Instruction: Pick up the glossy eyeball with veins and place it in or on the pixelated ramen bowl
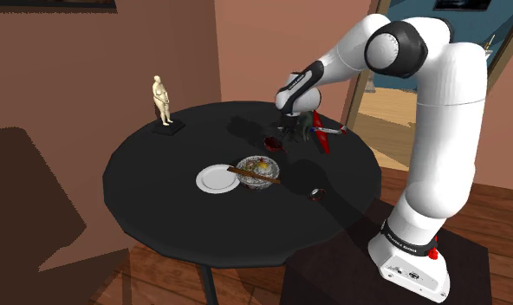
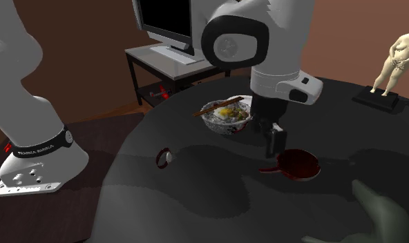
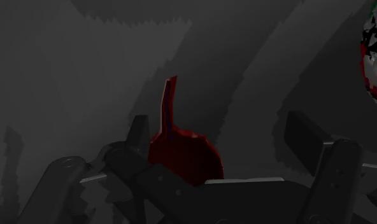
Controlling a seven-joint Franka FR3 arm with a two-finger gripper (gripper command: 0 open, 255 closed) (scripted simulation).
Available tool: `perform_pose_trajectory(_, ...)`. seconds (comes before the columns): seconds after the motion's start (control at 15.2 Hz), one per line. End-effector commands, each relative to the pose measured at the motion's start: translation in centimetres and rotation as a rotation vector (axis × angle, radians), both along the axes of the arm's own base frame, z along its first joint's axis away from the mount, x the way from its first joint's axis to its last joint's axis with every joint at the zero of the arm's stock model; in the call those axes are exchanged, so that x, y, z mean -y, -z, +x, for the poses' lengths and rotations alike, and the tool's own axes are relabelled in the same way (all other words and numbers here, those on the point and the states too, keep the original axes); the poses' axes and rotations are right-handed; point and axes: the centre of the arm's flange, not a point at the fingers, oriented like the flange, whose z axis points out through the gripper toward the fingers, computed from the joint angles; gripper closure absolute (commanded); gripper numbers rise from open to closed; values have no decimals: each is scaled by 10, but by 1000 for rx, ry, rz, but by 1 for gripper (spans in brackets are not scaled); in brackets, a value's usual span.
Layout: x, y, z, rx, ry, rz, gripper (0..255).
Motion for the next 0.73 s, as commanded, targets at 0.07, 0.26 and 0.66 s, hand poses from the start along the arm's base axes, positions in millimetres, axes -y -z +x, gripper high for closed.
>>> perform_pose_trajectory(0.07,19,31,22,5,21,9,0)
perform_pose_trajectory(0.26,31,51,36,7,35,15,0)
perform_pose_trajectory(0.66,30,83,39,7,35,15,0)
